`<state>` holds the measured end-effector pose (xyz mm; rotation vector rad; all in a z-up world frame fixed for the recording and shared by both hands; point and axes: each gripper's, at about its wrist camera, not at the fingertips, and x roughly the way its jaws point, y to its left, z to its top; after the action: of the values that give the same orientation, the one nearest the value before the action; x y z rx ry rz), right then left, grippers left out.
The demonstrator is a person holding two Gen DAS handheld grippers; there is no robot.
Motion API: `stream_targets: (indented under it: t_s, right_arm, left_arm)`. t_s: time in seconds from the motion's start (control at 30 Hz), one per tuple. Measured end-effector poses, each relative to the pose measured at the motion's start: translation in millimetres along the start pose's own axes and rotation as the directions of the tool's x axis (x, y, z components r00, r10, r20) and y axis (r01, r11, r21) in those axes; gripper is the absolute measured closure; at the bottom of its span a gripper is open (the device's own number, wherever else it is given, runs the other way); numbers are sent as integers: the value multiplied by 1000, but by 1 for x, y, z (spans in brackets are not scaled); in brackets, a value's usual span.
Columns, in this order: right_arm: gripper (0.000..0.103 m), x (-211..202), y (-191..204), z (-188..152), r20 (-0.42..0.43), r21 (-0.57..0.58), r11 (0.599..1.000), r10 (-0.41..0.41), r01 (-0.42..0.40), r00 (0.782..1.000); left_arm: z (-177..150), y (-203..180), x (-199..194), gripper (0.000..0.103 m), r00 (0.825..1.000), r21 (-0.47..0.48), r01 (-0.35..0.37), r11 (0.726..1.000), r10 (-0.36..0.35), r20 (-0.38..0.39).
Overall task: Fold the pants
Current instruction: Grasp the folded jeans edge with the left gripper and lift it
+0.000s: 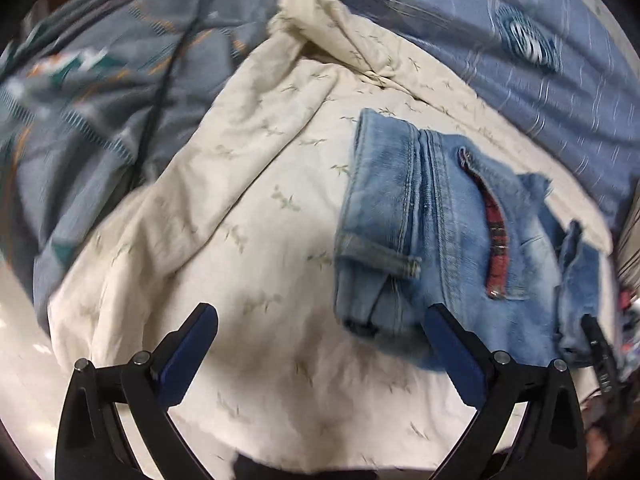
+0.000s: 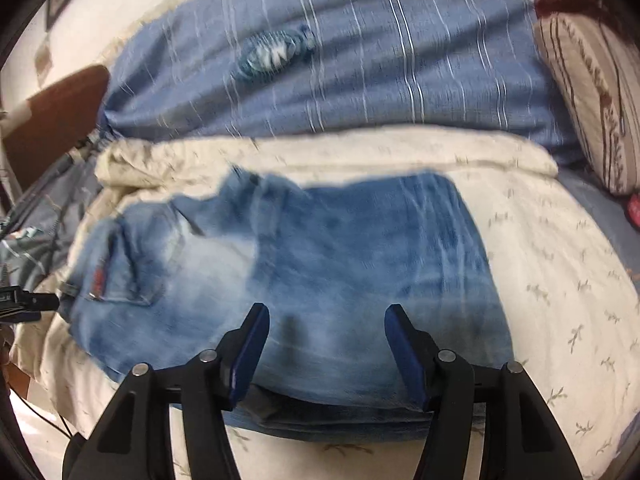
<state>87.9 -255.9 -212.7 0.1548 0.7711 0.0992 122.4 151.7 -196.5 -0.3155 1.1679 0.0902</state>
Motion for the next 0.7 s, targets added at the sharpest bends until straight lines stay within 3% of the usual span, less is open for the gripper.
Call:
stream_targets:
  t_s: [0.2,0.47,0.57,0.67,0.7]
  right_arm:
    - [40,-11,13,1,56,-29,1000,11,-10,998]
    - [40,-13,2,-1,44,-13,1000,-4,5,999]
    - [40,-11,-5,0,30,14,1000,-5,4,1000]
    - [40,-11,-8,2,32,30,1000,-3,2,999]
    - [40,-11,-8,3,33,30,1000,-4,3,999]
  left_arm:
    - [-21,-5,-3,0,985,-88,146,985,-153,-79]
    - [-22,-14,24,1,961,-186,243,952,-263,-91]
    - [-23,-16,40,11,939,-229,281,932,-316,-135]
    - [-22,-20,45,13,939,-215,289,933,-320,-128]
    - [-21,-20,44,23,937,-215,297,930,-328,-125]
